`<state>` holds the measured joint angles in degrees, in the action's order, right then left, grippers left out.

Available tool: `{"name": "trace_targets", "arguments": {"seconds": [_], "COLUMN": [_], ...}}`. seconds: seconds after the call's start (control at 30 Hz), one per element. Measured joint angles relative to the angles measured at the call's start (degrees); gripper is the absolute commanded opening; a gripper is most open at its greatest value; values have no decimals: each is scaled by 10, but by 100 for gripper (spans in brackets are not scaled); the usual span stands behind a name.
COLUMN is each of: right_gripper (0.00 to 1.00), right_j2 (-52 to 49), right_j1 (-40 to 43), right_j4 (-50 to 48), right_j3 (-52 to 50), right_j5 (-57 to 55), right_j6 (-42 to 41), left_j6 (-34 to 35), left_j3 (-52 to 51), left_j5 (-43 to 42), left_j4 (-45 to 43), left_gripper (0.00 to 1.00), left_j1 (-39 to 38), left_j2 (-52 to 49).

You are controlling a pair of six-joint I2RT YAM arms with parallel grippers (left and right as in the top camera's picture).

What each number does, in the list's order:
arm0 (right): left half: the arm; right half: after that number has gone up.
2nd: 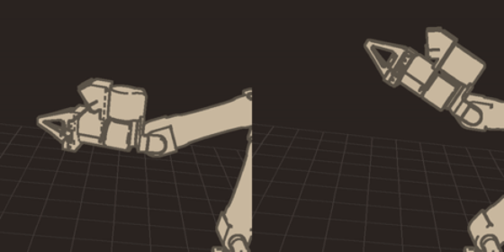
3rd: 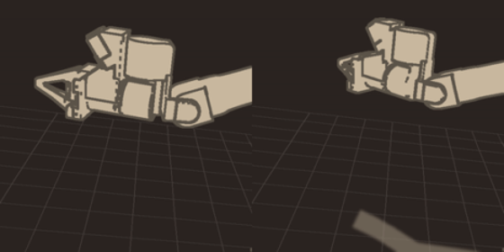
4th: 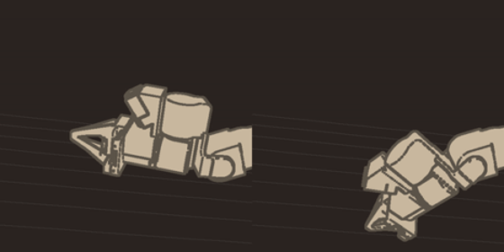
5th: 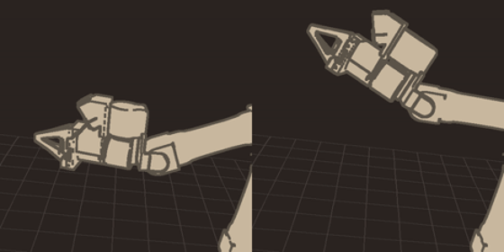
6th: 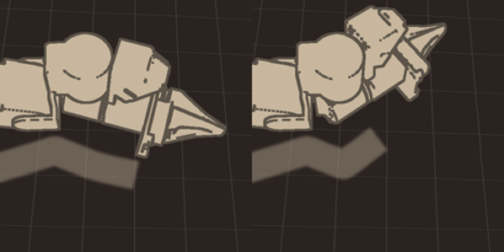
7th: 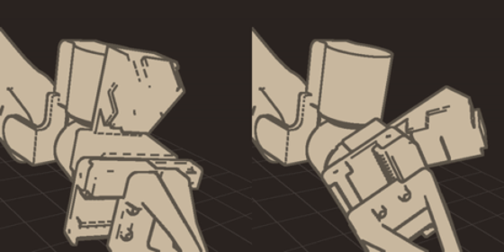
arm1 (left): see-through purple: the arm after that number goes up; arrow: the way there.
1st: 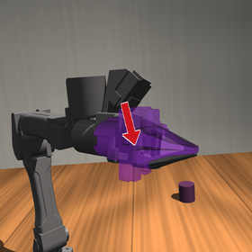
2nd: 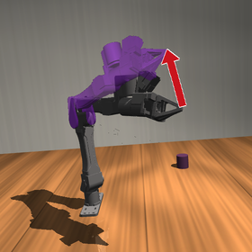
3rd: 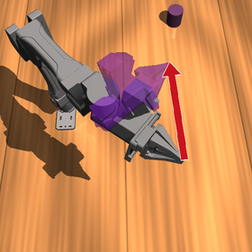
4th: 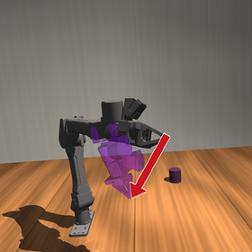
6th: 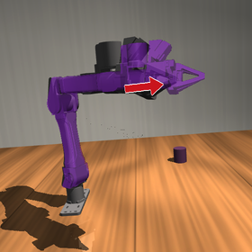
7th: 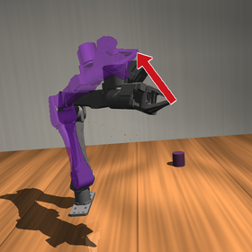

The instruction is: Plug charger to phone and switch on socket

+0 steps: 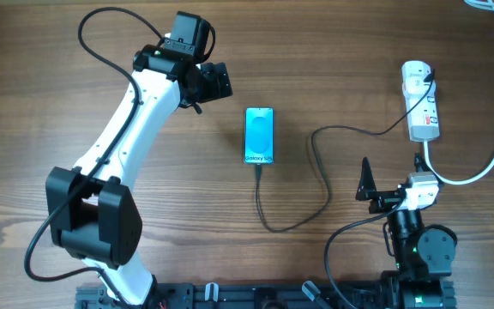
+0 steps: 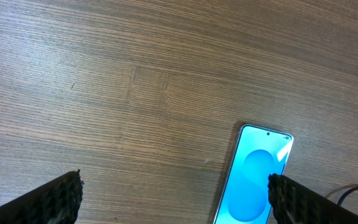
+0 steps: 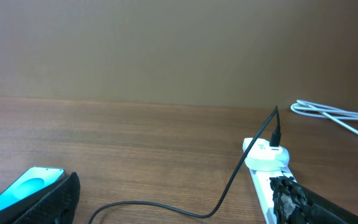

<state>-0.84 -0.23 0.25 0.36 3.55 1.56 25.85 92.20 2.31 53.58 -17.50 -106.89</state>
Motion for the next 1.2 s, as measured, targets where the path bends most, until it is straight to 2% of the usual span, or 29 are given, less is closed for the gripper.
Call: {"name": "trace_targets", "arguments": {"seconds": [0.2, 0.97, 1.03, 1.2], "right_gripper": [100, 100, 100, 100], "right_j2": [0, 0, 0, 1], "right_j1": [-29, -29, -29, -29], "right_j4": [0, 0, 0, -1], "right_j3": [0, 0, 0, 0], "right_j5": [0, 0, 0, 0], "right_j6": [0, 0, 0, 0], "left_j6": [0, 0, 0, 0], "left_j3": [0, -1, -22, -176], "left_j5": [0, 0, 0, 10], "left_j4": [0, 18, 38, -61], "left_gripper": [100, 100, 100, 100], "left_j1": [0, 0, 0, 0], "left_j2": [0, 7, 79, 252]}}
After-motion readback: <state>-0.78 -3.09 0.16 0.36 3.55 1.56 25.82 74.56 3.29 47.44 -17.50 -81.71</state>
